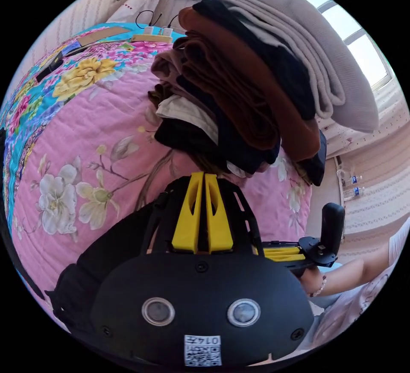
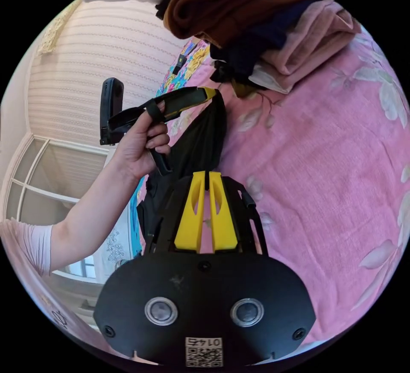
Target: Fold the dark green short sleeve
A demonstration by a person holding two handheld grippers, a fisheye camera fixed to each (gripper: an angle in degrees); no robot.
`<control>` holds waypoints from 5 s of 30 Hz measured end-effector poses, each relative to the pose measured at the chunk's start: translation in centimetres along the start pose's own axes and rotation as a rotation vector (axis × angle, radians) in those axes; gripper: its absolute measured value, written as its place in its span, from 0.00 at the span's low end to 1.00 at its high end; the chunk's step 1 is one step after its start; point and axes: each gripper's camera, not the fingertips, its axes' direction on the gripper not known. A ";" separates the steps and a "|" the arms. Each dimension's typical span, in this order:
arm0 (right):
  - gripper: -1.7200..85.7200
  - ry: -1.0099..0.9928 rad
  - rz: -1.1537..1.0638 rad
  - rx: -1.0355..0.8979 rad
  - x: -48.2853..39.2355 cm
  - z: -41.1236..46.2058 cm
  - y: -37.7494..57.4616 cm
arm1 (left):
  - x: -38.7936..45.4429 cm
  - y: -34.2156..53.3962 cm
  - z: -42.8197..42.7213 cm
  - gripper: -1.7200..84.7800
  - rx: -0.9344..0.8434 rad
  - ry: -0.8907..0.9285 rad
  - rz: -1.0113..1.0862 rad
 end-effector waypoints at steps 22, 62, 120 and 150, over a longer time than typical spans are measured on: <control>0.03 0.128 0.034 -0.076 -2.8 0.0 1.4 | 0.9 8.9 -29.6 0.13 0.269 -0.066 -0.097; 0.05 0.177 -1.026 -0.750 -47.7 44.7 12.2 | -0.5 40.2 -74.5 0.12 0.445 -0.265 -0.774; 0.11 -0.102 -0.809 -0.480 -36.3 30.0 16.6 | 19.9 51.2 -71.2 0.08 0.669 -0.526 -1.237; 0.03 0.173 -0.192 -0.130 -6.8 4.3 6.6 | 25.8 -4.1 -31.1 0.01 0.178 -0.008 -0.424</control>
